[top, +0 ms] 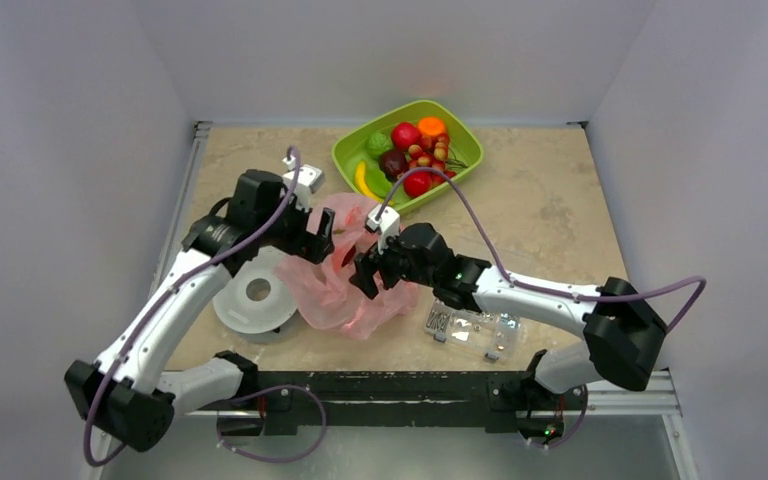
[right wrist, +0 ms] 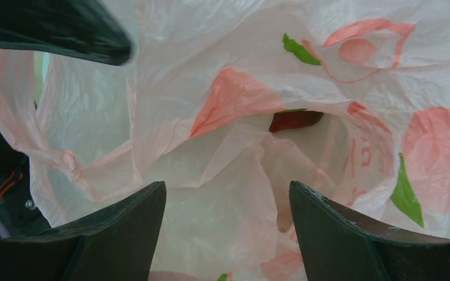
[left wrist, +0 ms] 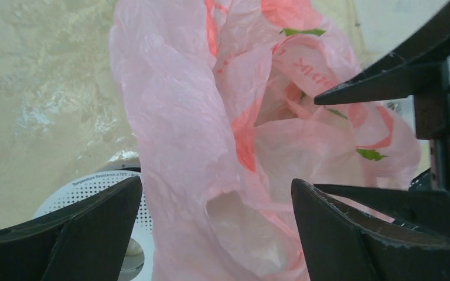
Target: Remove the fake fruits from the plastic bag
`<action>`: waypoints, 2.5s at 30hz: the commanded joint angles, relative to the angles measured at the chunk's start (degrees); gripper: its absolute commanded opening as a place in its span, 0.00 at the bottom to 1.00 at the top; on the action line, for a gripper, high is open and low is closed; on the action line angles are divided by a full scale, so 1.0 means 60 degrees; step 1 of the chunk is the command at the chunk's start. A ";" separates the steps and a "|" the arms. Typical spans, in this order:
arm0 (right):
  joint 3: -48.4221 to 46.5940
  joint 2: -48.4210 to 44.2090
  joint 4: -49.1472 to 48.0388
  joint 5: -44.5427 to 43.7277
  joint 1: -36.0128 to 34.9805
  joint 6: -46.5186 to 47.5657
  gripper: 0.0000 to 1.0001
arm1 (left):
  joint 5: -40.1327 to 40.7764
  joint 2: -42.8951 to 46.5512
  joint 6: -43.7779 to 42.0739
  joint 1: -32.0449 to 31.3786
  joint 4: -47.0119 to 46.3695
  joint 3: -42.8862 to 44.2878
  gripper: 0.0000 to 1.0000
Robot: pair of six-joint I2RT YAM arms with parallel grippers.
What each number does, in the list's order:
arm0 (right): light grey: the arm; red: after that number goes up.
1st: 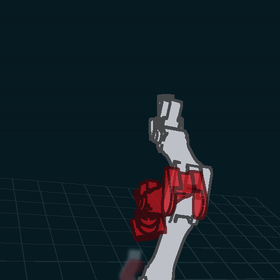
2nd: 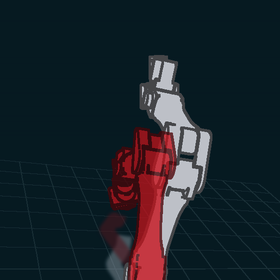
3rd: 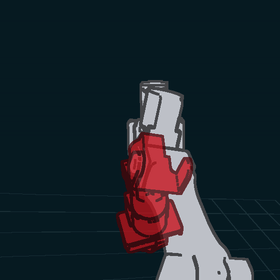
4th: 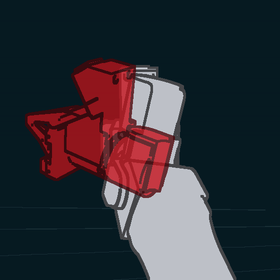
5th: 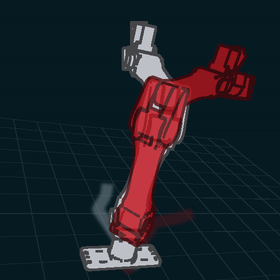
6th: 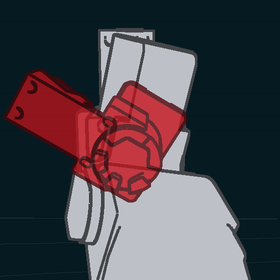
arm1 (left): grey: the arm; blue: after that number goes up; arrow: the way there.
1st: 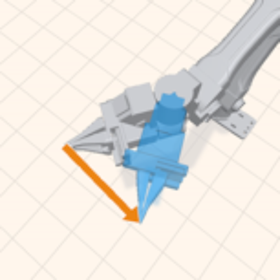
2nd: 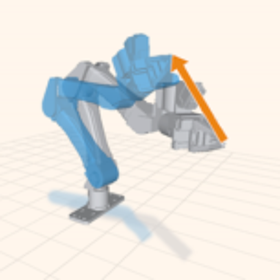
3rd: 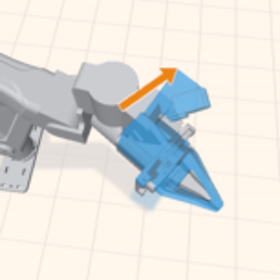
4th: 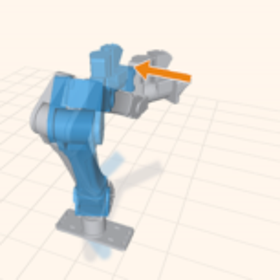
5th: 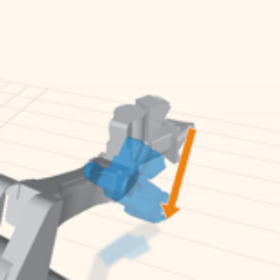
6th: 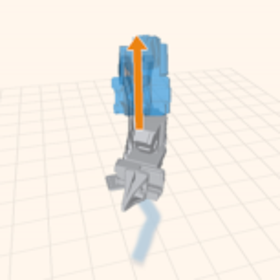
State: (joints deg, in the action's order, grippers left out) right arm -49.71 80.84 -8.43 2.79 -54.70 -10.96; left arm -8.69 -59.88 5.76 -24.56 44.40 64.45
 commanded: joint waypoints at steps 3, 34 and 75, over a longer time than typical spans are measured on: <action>0.0157 0.0454 -0.0859 0.0371 0.0034 0.0567 0.74 | -0.0298 -0.1586 -0.1173 -0.0064 0.0620 0.0630 0.92; -0.2728 0.5202 -0.3636 -0.2760 0.0036 -0.0685 0.68 | -0.0734 -0.0069 -0.0875 0.0094 -0.2765 -0.2155 0.00; -0.1647 0.4212 -0.3741 -0.3455 0.0223 -0.0748 0.20 | 0.1898 0.0223 -0.0916 0.0094 -0.3230 -0.2652 0.00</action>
State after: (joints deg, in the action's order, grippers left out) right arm -62.35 111.26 -27.55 -17.45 -53.80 -17.50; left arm -0.45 -58.89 0.84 -24.03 25.74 47.44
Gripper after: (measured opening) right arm 0.228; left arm 0.008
